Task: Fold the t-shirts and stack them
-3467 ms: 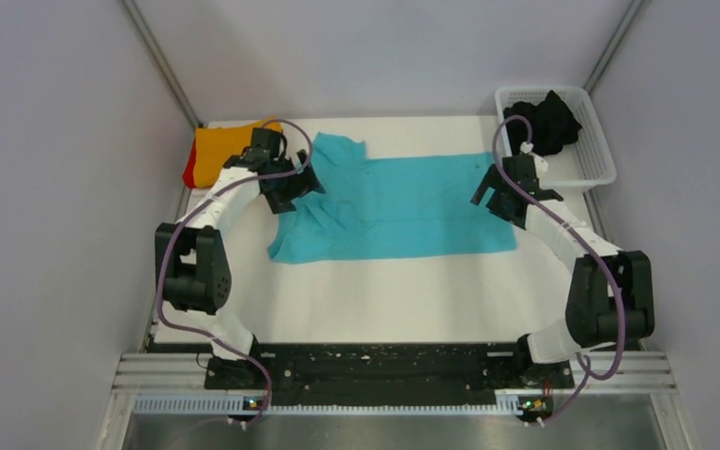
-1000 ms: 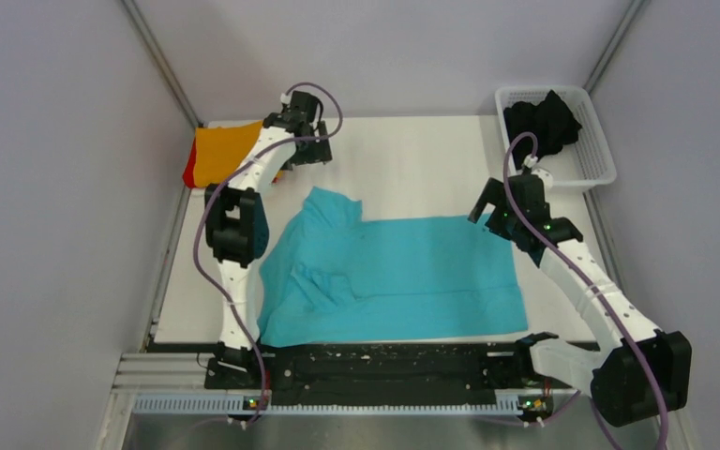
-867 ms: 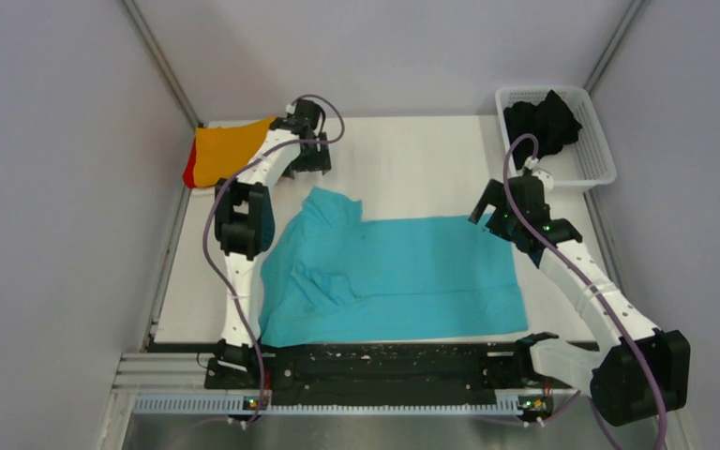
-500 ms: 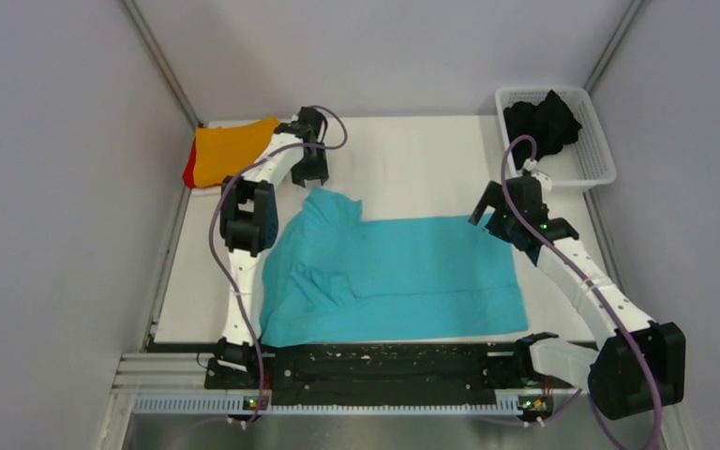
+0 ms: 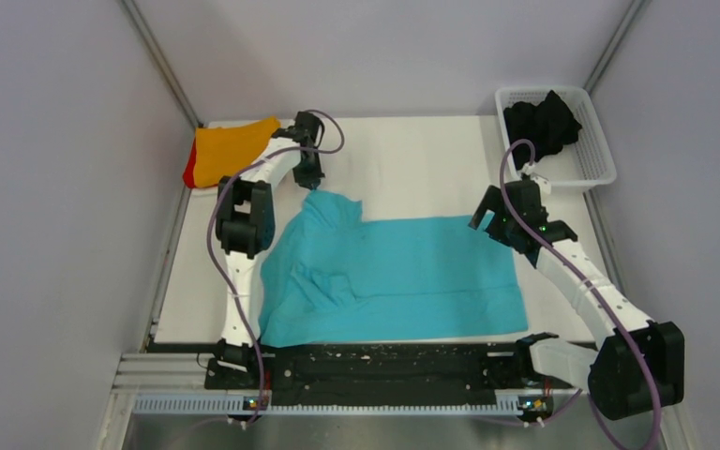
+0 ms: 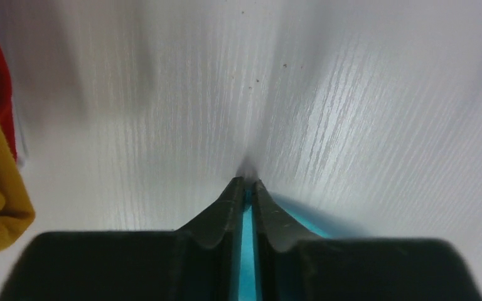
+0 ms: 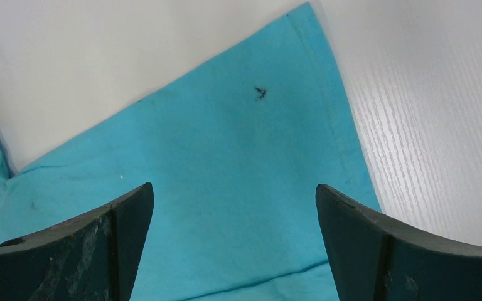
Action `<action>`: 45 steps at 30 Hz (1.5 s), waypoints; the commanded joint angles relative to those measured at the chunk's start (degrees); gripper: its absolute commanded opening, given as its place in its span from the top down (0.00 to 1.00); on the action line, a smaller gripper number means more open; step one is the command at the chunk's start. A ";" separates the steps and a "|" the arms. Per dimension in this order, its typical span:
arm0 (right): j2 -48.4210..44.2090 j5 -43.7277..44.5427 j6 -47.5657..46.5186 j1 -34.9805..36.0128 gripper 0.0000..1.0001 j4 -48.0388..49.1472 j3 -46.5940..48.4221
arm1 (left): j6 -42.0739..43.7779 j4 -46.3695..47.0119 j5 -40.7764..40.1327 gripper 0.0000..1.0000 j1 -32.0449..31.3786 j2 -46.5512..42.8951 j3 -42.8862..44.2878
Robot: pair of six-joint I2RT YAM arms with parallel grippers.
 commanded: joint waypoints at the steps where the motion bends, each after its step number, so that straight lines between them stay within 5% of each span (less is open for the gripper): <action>1: -0.74 0.69 0.18 -0.70 0.01 1.46 0.21 | -0.95 -1.22 2.50 0.90 -0.15 -1.19 -2.96; 2: -0.63 0.75 0.01 -0.75 0.01 1.68 0.21 | -0.94 -1.05 2.06 1.00 -0.15 -1.32 -3.03; 11: 9.36 10.69 -1.28 -0.96 0.01 1.76 6.30 | -0.45 0.68 5.40 1.00 -0.31 -7.64 -3.43; 19: 27.37 21.21 0.10 -1.53 0.04 5.74 15.81 | -0.83 6.27 9.25 1.00 -1.10 -18.66 -13.40; 26: 40.17 23.28 -0.61 -2.57 0.10 3.60 25.44 | -1.17 7.35 10.54 1.00 -2.19 -25.25 -20.23; 34: 44.50 23.63 0.36 -2.62 0.14 1.77 25.91 | -1.54 7.90 10.68 1.00 -3.56 -29.67 -24.61; 39: 45.48 23.26 0.82 -2.65 0.23 1.13 24.92 | -1.81 7.96 10.59 1.00 -3.66 -31.38 -25.69; 45: 42.88 23.57 2.22 -2.67 0.47 0.46 22.43 | -2.25 7.90 10.36 1.00 -3.75 -33.01 -26.61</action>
